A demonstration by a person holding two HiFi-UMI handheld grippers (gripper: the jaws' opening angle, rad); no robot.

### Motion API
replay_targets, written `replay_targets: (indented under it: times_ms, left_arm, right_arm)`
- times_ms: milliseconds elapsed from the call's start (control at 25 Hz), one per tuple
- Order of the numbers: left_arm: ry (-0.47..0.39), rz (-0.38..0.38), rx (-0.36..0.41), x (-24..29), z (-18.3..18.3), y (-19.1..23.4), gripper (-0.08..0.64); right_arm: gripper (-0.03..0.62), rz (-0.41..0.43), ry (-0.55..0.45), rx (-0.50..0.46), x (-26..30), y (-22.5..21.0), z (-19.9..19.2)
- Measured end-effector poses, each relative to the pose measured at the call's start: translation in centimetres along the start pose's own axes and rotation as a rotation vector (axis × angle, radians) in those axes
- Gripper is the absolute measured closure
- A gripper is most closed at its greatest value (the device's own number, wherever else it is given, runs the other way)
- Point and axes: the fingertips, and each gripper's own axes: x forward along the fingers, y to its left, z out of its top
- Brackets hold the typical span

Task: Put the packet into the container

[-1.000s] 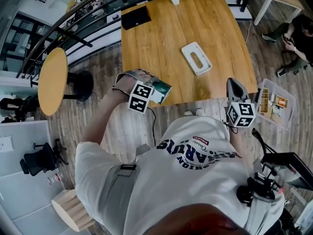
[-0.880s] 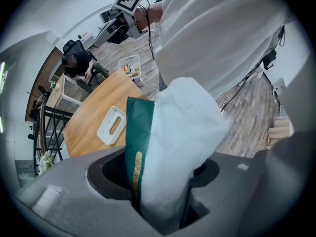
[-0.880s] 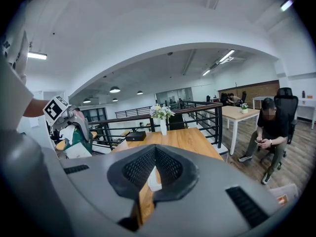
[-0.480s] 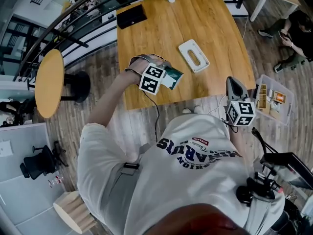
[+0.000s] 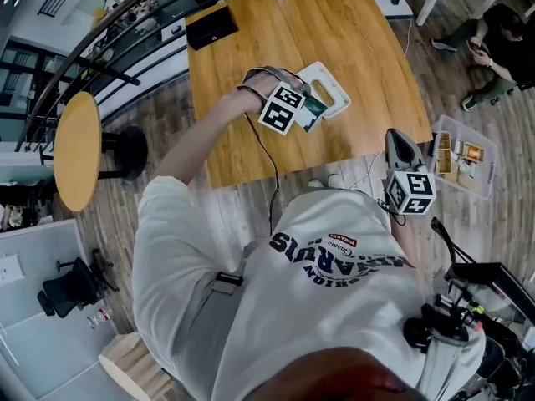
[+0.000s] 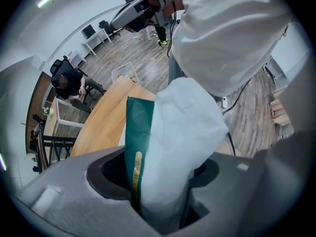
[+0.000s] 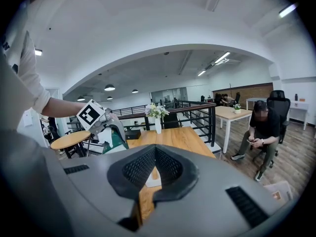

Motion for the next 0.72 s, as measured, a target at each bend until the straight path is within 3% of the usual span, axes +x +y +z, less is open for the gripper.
replay_targets:
  times_ms: [720]
  left_arm:
    - [0.032, -0.026, 0.142, 8.6, -1.0, 8.9, 0.276]
  right_arm:
    - [0.584, -0.109, -0.005, 0.060, -1.9, -2.7, -0.5]
